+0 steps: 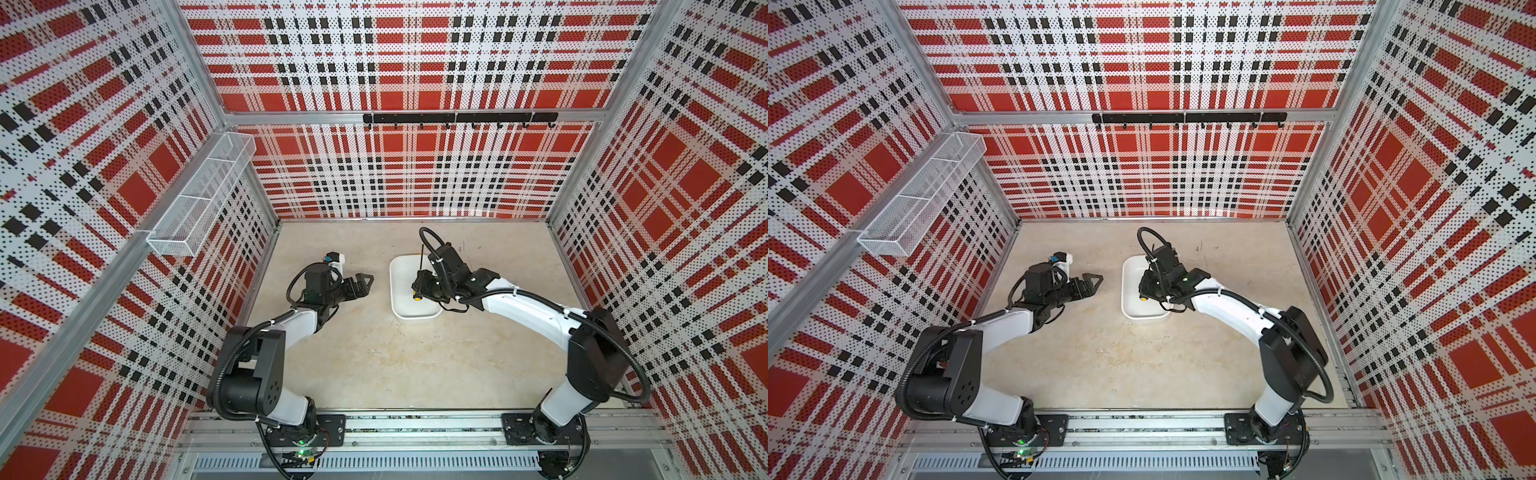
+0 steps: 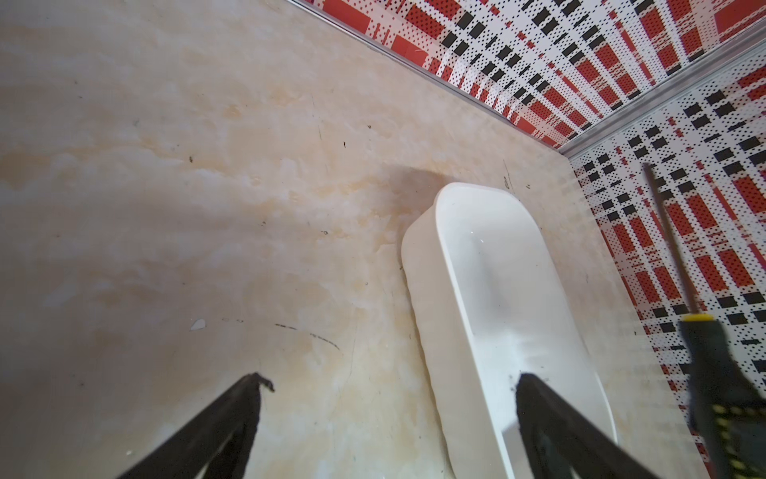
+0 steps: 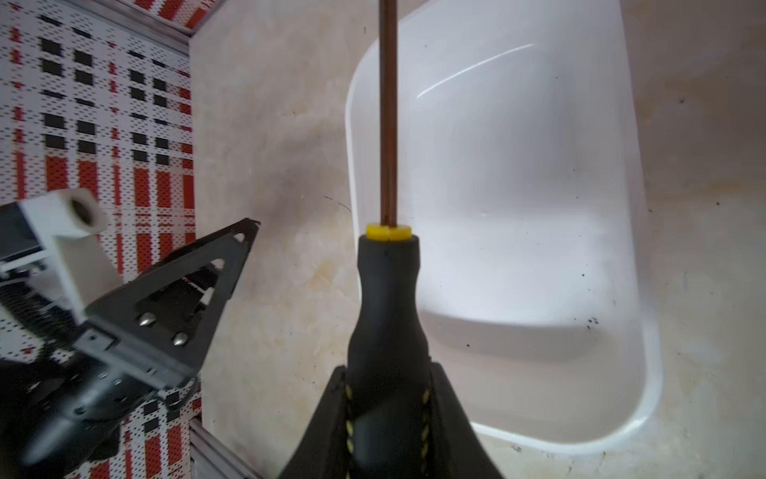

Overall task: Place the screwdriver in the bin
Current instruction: 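Lift the screwdriver with the right gripper and carry it over the white bin, then lower the screwdriver into the bin and open the right gripper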

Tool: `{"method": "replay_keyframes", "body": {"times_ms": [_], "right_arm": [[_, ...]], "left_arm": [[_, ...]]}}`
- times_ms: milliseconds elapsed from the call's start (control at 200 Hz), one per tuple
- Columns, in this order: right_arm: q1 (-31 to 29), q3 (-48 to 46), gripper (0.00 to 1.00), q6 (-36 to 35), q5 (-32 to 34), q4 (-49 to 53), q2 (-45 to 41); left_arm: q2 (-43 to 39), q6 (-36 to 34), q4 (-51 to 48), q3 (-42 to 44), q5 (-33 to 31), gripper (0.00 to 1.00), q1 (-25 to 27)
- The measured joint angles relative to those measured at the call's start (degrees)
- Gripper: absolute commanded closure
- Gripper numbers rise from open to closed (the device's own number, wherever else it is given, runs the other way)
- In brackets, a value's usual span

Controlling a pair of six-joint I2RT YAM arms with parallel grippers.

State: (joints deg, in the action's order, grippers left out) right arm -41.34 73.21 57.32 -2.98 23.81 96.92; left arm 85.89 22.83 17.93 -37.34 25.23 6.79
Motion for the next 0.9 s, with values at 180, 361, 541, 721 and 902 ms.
{"method": "replay_keyframes", "body": {"times_ms": [180,361,541,721,902], "right_arm": [[0.0,2.78,1.0,-0.74,0.17,0.37,5.51],[0.0,6.95,1.0,-2.89,0.66,2.36,9.88],[0.0,9.44,1.0,-4.37,1.33,4.33,13.31],[0.0,10.36,1.0,-5.18,2.56,6.43,16.39],[0.0,11.06,1.0,-5.79,3.69,7.63,19.04]], "left_arm": [[0.02,-0.17,0.07,-0.35,0.04,0.02,-0.28],[0.02,-0.2,0.02,-0.35,0.17,0.02,-0.5],[0.02,-0.33,0.07,-0.35,0.17,0.02,-0.85],[0.02,-0.35,0.07,-0.35,0.13,0.02,-0.98],[0.02,-0.35,0.07,-0.35,0.13,0.02,-0.98]]}}
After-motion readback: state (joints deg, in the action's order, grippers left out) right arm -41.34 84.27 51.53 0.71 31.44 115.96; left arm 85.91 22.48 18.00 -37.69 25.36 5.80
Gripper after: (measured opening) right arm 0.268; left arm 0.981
